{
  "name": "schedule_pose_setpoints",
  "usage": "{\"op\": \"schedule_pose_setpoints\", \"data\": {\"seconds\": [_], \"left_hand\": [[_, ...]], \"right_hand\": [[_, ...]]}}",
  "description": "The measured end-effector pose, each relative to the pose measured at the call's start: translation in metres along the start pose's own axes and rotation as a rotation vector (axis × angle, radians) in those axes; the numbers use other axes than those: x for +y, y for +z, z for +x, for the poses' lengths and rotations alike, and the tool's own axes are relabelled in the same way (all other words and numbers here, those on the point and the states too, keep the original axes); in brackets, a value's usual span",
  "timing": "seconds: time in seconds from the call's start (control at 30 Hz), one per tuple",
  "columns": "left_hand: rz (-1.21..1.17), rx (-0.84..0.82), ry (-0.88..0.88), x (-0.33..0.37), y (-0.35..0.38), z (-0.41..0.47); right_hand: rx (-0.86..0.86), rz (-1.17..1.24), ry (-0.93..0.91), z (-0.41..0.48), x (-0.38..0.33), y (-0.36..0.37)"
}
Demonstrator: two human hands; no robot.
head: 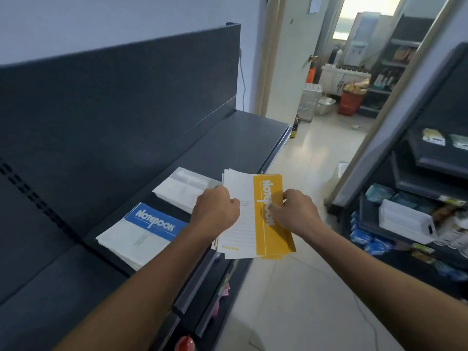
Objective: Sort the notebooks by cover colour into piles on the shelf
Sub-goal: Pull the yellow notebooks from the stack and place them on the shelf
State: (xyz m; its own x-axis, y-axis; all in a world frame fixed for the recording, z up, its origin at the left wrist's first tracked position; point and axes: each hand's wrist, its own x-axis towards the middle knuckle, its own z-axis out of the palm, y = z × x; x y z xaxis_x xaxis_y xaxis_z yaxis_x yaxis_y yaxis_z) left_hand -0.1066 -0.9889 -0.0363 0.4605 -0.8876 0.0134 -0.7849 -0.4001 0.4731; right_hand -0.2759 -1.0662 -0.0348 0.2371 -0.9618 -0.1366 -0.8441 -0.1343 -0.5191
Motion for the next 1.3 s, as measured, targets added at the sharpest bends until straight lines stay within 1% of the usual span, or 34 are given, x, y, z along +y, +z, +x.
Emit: {"op": "schedule_pose_setpoints", "data": {"seconds": [0.23,0.47,0.63,0.73,0.9,1.03,1.17,1.3], "left_hand": [[0.101,0.016,-0.009,0.046,0.026,0.06],[0.172,0.044,-0.109,0.105,0.051,0.125],[0.167,0.087,-0.2,0.133,0.068,0.164],[0.169,0.093,-0.257,0.133,0.075,0.179],[0.144,0.102,-0.341,0.123,0.078,0.221],[0.121,0.106,-0.4,0.107,0.081,0.261],[0.074,0.068,-0.434,0.093,0.08,0.287],[-0.004,0.111,-0.558,0.072,0.076,0.292]], "right_hand": [[0.003,0.013,-0.002,0.069,0.03,-0.016],[-0.04,0.022,-0.063,0.157,0.067,-0.043],[-0.06,0.057,-0.113,0.216,0.08,-0.053],[-0.106,0.072,-0.113,0.241,0.078,-0.047],[-0.149,0.068,-0.169,0.296,0.059,-0.03],[-0.181,0.062,-0.225,0.339,0.036,-0.017],[-0.221,0.023,-0.278,0.376,0.011,-0.01],[-0.283,-0.03,-0.375,0.402,-0.024,0.005]]}}
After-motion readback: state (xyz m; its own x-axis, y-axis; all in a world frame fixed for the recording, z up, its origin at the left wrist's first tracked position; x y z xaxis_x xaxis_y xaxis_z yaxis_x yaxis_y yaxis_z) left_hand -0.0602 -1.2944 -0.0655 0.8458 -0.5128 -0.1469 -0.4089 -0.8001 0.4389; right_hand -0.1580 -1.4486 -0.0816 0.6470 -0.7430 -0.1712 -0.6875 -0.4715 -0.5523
